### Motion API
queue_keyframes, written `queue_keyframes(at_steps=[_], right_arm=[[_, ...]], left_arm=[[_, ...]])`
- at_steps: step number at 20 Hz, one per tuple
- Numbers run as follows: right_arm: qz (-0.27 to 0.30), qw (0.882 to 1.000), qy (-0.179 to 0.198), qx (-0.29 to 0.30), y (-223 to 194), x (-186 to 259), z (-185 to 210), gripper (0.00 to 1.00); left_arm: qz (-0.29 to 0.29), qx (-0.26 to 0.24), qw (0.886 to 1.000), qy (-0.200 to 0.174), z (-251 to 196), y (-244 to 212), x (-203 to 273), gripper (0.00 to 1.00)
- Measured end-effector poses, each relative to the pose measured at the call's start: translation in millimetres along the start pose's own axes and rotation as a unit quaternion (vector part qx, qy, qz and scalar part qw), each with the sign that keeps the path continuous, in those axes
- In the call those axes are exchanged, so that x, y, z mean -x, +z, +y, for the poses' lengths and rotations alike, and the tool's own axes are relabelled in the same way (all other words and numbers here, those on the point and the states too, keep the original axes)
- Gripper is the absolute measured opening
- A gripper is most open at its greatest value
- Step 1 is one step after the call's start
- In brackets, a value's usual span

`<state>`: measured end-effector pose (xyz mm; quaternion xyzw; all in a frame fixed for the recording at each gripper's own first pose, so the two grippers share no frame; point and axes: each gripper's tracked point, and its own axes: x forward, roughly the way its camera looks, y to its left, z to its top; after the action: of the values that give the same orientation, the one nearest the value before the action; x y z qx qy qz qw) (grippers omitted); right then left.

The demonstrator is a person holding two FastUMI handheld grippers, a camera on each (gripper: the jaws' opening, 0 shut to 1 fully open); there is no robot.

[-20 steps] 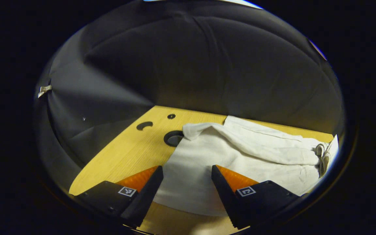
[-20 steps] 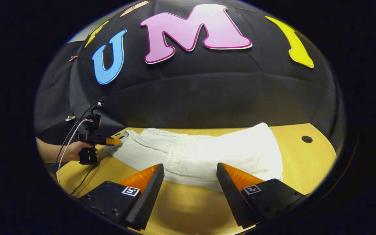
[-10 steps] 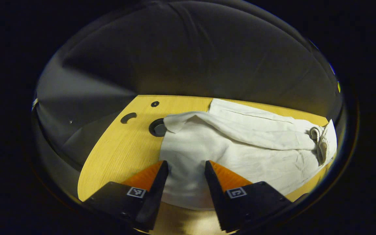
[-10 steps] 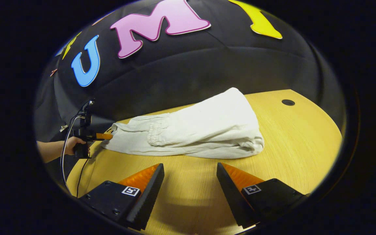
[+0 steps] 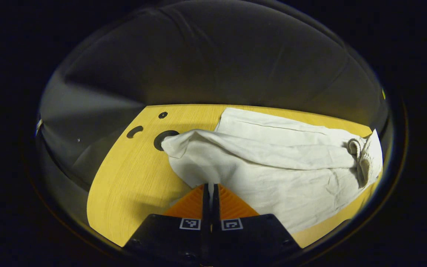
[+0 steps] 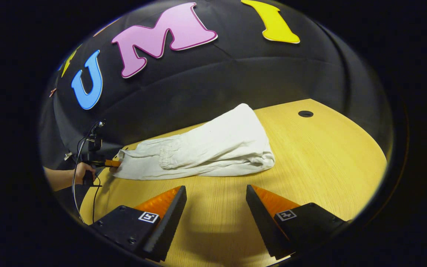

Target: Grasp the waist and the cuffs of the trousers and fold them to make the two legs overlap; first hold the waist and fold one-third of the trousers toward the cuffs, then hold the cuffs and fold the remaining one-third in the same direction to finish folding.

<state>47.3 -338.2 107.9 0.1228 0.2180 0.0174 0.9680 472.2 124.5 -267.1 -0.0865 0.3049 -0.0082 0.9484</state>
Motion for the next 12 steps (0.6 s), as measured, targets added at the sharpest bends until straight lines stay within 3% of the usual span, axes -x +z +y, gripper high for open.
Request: queue_keyframes(at_steps=[4, 5, 7, 12], right_arm=[[-0.001, 1.0, -0.014, -0.004, 7, 20, -10, 0.98], [-0.002, 1.0, -0.017, -0.006, 8, 25, -13, 0.98], [-0.002, 1.0, -0.025, -0.012, 11, 33, -21, 0.98], [-0.007, 0.999, -0.042, -0.028, 19, 52, -38, 0.98]], left_arm=[[-0.007, 0.086, 0.994, -0.072, -52, 3, 17, 0.06], [-0.018, 0.116, 0.989, -0.092, -65, 9, 24, 0.02], [-0.036, 0.169, 0.977, -0.123, -88, 21, 34, 0.06], [-0.063, 0.235, 0.949, -0.199, -144, 47, 64, 0.06]])
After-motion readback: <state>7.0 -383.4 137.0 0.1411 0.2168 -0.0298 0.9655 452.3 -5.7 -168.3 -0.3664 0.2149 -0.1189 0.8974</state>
